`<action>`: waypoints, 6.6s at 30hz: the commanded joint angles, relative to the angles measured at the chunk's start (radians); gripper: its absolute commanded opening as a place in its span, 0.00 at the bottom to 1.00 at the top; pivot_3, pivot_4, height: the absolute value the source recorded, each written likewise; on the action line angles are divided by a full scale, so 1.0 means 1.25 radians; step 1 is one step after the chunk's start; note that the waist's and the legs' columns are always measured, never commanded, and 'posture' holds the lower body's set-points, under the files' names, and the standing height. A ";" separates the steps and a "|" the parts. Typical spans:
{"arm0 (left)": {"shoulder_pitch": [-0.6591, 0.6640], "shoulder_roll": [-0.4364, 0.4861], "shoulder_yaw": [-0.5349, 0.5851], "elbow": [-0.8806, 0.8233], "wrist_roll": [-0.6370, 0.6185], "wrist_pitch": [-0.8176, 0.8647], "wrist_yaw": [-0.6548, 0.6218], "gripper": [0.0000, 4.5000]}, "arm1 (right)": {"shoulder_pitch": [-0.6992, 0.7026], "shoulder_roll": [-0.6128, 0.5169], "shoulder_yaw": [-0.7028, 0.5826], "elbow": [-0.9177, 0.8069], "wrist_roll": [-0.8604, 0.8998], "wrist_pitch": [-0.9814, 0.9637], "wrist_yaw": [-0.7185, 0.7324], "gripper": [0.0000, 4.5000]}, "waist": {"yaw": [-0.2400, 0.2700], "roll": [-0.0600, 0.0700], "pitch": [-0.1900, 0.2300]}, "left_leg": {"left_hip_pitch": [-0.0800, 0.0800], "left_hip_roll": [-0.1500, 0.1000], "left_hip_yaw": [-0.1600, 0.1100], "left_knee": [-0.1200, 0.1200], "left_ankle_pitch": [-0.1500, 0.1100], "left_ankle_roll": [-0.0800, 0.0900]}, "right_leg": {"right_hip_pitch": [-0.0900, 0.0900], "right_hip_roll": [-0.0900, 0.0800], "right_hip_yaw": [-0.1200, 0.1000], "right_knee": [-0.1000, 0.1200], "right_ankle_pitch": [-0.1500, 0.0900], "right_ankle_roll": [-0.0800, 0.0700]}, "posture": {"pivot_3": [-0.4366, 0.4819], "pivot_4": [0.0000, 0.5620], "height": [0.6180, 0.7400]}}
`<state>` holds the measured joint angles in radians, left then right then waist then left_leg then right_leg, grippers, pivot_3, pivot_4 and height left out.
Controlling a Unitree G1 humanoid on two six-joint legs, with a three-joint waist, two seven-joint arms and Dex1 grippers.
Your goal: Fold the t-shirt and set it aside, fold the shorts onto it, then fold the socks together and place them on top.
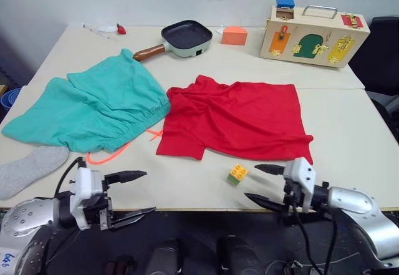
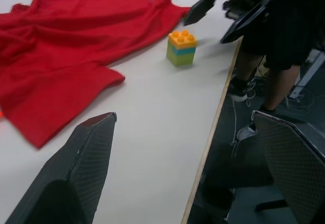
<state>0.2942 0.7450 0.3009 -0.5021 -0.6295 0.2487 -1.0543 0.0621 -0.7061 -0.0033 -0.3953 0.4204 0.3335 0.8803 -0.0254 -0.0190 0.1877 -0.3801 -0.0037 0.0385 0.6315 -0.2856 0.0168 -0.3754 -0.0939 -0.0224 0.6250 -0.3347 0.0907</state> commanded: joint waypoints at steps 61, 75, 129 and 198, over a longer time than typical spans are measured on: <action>-0.302 0.036 -0.146 0.260 0.219 -0.031 0.089 1.00 | -0.236 -0.186 -0.195 0.658 -0.091 -0.427 0.332 1.00 | -0.002 0.010 0.003 | 0.007 0.003 0.012 -0.001 0.000 0.001 | 0.004 0.001 0.000 -0.002 0.004 0.003 | 0.48 0.27 1.00; -0.592 -0.107 -0.382 0.605 0.504 -0.136 0.188 0.96 | -0.418 -0.140 -0.022 0.928 -0.277 -0.450 0.239 0.80 | -0.001 0.003 0.000 | 0.009 0.000 0.013 0.004 0.000 0.003 | 0.007 -0.003 0.000 -0.001 0.006 0.007 | 0.48 0.27 1.00; -0.395 0.183 -0.229 0.237 0.099 0.231 -0.182 0.01 | -0.074 -0.289 -0.206 0.512 -0.007 -0.195 0.456 0.00 | 0.018 0.016 0.007 | -0.007 0.001 0.012 0.005 0.001 0.008 | -0.001 -0.016 -0.028 -0.014 0.014 0.006 | 0.48 0.27 1.00; -1.575 0.002 -0.154 1.281 0.452 -0.736 0.460 0.01 | -1.209 -0.147 -0.191 1.119 -0.228 -0.758 -0.238 0.00 | 0.008 0.015 0.024 | -0.034 -0.003 0.067 0.013 0.006 0.035 | -0.046 -0.045 -0.114 -0.007 0.061 0.007 | 0.48 0.27 1.00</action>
<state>-1.6446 0.7100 0.0697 1.0780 -0.0724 -0.5767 -0.5101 -1.4118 -0.8455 -0.2055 0.9899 0.1470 -0.5523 0.6286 -0.0148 -0.0006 0.2182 -0.4234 -0.0074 0.1234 0.6476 -0.2809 0.0630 -0.4328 -0.1502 -0.1678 0.6154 -0.2588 0.1000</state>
